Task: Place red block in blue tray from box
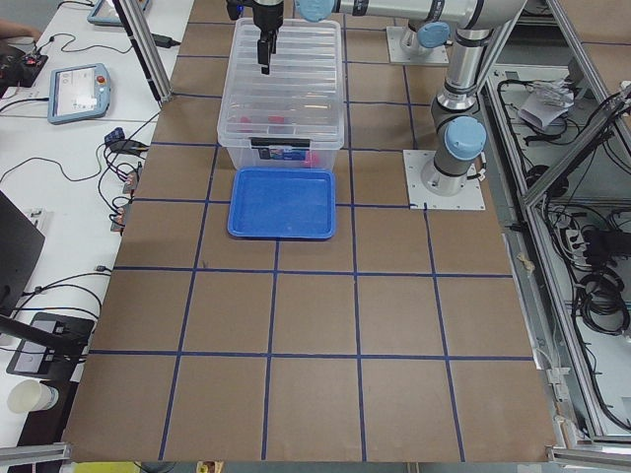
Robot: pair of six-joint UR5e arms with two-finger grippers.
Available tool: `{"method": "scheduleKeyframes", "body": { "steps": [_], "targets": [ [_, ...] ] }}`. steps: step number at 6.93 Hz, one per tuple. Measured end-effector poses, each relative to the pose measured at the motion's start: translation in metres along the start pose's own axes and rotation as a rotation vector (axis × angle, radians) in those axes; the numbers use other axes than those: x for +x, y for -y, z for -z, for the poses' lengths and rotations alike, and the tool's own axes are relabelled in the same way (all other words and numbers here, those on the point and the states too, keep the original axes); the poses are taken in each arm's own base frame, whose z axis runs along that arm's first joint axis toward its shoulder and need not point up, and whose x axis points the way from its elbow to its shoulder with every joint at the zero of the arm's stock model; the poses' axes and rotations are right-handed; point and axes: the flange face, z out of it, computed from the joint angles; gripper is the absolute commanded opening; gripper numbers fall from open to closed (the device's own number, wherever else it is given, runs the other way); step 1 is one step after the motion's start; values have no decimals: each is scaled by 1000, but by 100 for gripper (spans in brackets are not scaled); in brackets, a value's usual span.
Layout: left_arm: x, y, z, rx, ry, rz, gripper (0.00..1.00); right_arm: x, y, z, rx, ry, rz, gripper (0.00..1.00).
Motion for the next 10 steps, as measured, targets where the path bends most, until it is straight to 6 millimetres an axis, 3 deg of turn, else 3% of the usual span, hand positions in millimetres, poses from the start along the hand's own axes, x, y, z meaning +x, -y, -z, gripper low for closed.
{"method": "scheduleKeyframes", "body": {
  "steps": [4,5,7,8,10],
  "targets": [
    [0,0,0,0,0,0,100,-1,5,-1,19,2,3,100],
    [0,0,-1,-1,0,0,100,-4,10,-10,30,2,3,100],
    [0,0,-1,-2,0,0,100,-9,30,-79,53,2,5,100],
    [0,0,-1,-2,0,0,100,-9,29,-116,52,2,2,100],
    [0,0,-1,-3,0,0,100,-9,34,-160,106,2,-3,100]
  ]
}}
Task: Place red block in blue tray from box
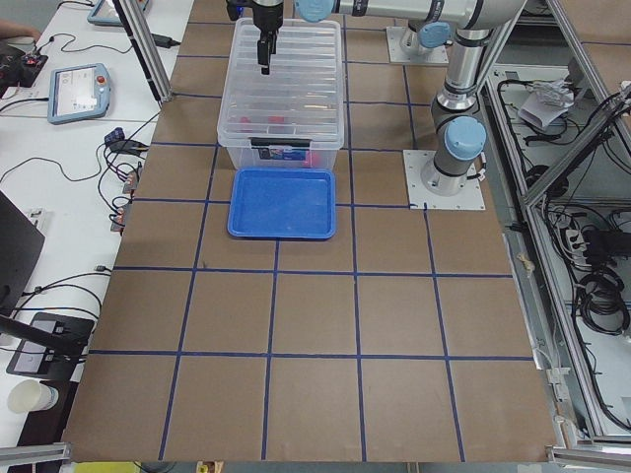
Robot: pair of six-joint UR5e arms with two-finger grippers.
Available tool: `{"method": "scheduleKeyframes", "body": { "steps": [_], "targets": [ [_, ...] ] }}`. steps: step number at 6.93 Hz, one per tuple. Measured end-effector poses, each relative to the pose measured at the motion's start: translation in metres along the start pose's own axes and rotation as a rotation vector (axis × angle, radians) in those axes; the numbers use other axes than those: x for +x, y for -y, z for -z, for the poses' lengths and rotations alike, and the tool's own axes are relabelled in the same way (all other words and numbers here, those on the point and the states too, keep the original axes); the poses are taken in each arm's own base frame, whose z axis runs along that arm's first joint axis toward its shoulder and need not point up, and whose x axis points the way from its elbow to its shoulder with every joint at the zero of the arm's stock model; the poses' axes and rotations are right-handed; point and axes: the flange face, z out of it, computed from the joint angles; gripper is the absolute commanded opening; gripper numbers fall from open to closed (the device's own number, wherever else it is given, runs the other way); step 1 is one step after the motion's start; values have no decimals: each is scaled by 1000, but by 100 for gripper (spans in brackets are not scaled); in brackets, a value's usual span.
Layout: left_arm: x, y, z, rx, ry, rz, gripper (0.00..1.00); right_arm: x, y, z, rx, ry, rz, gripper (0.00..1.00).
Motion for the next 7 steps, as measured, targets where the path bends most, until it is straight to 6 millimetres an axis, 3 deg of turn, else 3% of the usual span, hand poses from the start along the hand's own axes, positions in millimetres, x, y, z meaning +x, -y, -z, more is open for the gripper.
{"method": "scheduleKeyframes", "body": {
  "steps": [4,7],
  "targets": [
    [0,0,0,0,0,0,100,24,-1,-20,-19,-137,-3,100],
    [0,0,0,0,0,0,100,81,2,-17,-53,-214,-52,100]
  ]
}}
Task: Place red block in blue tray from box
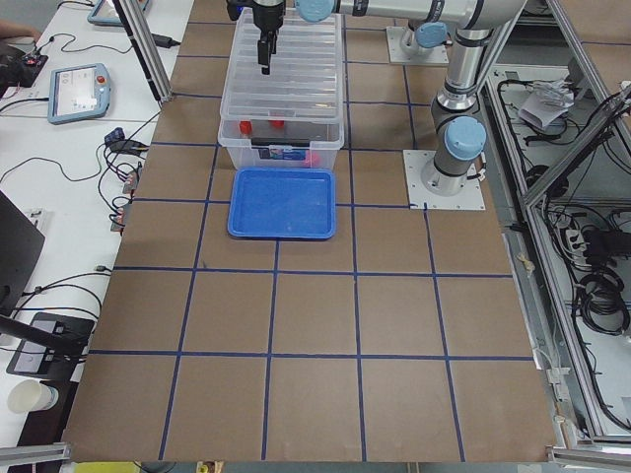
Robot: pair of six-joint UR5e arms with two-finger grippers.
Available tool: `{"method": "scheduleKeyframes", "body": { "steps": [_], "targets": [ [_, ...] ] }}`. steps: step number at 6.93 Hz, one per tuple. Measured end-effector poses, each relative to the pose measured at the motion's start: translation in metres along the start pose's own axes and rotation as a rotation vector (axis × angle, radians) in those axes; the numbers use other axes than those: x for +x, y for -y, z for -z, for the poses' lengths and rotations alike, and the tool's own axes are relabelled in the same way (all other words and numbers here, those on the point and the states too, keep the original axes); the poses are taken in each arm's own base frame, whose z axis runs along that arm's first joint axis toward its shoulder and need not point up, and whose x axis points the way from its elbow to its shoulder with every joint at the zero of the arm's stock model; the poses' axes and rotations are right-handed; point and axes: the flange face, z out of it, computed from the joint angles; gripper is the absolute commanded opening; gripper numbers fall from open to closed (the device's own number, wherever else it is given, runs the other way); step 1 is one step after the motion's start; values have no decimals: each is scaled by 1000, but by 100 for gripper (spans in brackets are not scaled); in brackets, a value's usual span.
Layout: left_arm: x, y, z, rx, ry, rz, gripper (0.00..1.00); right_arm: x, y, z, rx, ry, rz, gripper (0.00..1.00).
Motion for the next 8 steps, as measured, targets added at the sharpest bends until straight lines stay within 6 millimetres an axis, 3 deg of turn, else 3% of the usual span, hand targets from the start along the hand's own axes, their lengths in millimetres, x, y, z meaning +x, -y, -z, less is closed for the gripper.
{"method": "scheduleKeyframes", "body": {
  "steps": [5,8],
  "targets": [
    [1,-5,-6,1,0,0,100,72,-9,-4,-94,-6,-102,100],
    [3,-6,-9,-8,4,3,100,85,-12,-8,-116,-5,-125,100]
  ]
}}
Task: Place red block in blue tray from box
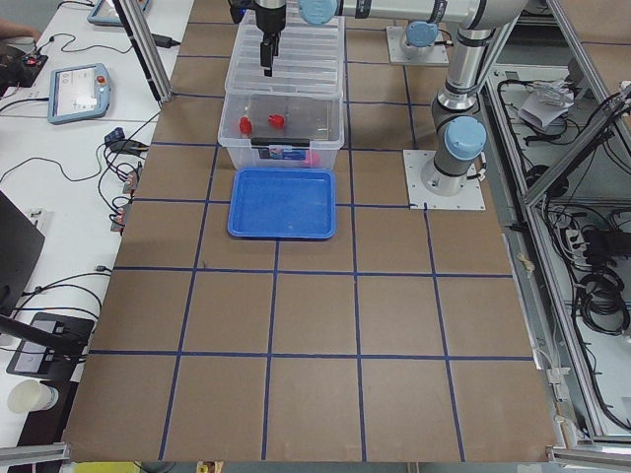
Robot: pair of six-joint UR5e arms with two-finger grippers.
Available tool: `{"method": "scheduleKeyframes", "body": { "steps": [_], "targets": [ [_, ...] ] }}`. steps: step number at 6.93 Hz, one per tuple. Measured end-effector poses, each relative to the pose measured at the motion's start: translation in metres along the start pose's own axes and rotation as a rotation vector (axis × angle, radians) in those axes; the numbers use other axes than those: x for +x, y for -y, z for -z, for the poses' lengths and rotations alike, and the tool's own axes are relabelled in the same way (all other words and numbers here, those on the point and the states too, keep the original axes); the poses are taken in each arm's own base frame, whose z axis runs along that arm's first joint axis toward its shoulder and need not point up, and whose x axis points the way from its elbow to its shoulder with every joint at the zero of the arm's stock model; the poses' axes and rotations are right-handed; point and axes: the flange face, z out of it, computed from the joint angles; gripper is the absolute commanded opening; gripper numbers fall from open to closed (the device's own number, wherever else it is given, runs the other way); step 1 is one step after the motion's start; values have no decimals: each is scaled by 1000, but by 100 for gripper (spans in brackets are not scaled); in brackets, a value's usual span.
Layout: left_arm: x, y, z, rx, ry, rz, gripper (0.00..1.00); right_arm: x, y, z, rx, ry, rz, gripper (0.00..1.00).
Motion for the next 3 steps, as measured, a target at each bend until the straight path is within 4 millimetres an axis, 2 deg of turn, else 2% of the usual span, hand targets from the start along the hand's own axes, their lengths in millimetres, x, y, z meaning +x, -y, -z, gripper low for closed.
{"method": "scheduleKeyframes", "body": {
  "steps": [1,2,3],
  "targets": [
    [2,2,-10,-20,-3,-3,100,1,0,3,2,0,0,100],
    [4,6,-22,-37,-31,-2,100,0,-1,14,20,3,3,100],
    [7,11,-39,-59,-92,5,100,-11,-5,43,71,26,37,100]
  ]
}}
